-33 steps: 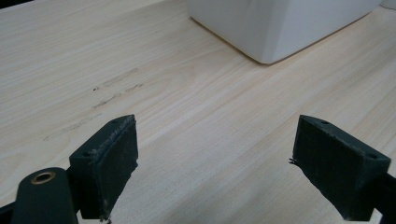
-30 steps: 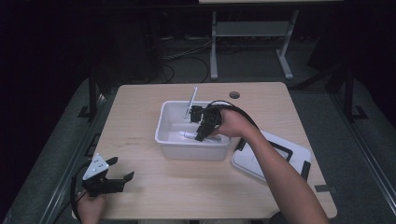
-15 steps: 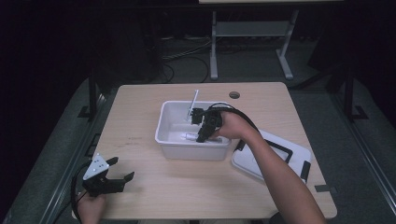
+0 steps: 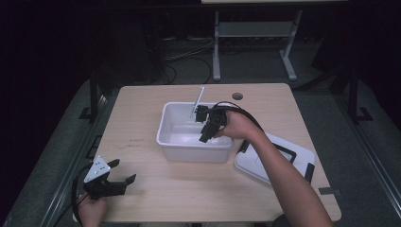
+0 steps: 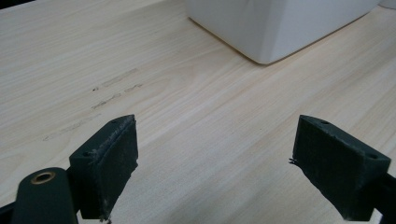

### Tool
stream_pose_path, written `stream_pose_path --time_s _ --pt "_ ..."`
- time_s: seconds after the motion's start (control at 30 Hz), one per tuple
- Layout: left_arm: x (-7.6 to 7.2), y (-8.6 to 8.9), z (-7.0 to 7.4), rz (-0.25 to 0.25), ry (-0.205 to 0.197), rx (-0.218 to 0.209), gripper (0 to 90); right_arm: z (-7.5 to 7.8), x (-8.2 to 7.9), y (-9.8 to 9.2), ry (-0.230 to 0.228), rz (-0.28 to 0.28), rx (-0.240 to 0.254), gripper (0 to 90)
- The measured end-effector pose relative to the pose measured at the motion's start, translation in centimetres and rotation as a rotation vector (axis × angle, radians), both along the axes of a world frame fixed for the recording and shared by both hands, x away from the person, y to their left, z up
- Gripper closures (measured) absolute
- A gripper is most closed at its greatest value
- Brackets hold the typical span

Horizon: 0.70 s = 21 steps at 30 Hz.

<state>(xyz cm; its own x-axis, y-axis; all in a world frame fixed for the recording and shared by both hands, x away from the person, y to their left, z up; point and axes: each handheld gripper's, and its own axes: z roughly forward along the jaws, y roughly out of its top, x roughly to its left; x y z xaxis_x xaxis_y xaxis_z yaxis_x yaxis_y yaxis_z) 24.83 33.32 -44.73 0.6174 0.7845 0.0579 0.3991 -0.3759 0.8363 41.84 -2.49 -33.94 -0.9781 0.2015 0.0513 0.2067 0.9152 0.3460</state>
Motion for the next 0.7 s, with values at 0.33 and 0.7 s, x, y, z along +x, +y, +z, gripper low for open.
stream_pose_path --time_s 0.33,0.7 --pt "0.0 -0.3 0.0 -0.007 -0.001 0.006 13.4 3.1 -1.0 -2.9 -0.025 -0.033 0.03 57.9" --pt "0.0 -0.3 0.0 -0.005 -0.001 0.007 13.4 5.3 -1.8 -7.4 -0.052 -0.105 0.034 52.1"
